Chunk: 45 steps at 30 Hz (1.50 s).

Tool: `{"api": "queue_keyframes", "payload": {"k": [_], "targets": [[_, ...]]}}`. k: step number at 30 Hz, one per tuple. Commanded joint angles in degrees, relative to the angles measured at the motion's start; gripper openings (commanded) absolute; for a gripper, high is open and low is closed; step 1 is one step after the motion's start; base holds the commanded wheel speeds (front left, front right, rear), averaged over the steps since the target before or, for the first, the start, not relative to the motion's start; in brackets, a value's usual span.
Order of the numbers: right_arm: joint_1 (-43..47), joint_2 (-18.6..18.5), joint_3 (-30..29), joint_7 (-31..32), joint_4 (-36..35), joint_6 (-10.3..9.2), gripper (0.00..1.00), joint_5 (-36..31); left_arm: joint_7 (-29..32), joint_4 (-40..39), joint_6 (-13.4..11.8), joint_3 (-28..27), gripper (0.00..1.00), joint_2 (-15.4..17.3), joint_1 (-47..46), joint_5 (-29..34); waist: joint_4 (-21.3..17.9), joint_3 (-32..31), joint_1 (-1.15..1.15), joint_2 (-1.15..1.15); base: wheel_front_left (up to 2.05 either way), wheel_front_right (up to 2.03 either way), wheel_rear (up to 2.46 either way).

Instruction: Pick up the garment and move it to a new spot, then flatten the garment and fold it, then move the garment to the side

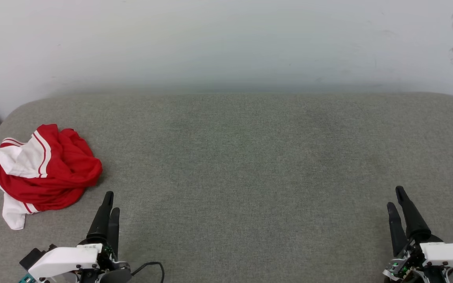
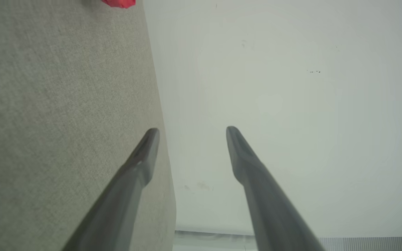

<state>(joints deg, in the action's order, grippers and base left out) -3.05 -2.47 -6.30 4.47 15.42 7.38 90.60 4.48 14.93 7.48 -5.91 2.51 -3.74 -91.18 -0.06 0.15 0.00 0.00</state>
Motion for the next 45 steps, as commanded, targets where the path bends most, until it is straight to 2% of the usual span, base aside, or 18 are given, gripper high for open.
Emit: {"api": "queue_keyframes", "payload": {"k": [1,9,29,36,45], "targets": [[-0.3,-0.2,-0.1,-0.7,-1.3,0.02,1.0,-1.6,-0.7,-1.4,0.0,-0.3,1.0,0.2,-0.5,1.5,0.0,0.0,0.0,0.0,0.0,0.0,0.0],[0.6,-0.2,-0.5,-2.8,-4.0,0.04,1.0,-11.0,-2.8,-3.5,-1.6,-1.3,1.0,0.2,-0.5,9.7,-0.1,0.0,0.0,0.0,0.0,0.0,0.0],[3.7,-0.3,0.5,-7.4,-11.6,0.06,1.0,-38.5,-7.4,-9.3,-8.5,3.4,1.0,0.3,1.6,35.3,-0.1,-0.2,0.0,0.0,0.0,0.0,0.0],[4.8,-0.3,0.9,-8.8,-12.2,0.07,1.0,-45.7,-8.8,-9.5,-10.1,4.7,1.0,0.3,2.3,42.7,-0.2,-0.2,0.0,0.0,0.0,0.0,0.0],[5.7,-0.4,0.9,-10.3,-13.5,0.08,1.0,-53.1,-10.3,-9.6,-10.9,5.7,1.0,0.3,2.6,49.9,-0.2,0.0,0.0,0.0,0.0,0.0,0.0]]}}
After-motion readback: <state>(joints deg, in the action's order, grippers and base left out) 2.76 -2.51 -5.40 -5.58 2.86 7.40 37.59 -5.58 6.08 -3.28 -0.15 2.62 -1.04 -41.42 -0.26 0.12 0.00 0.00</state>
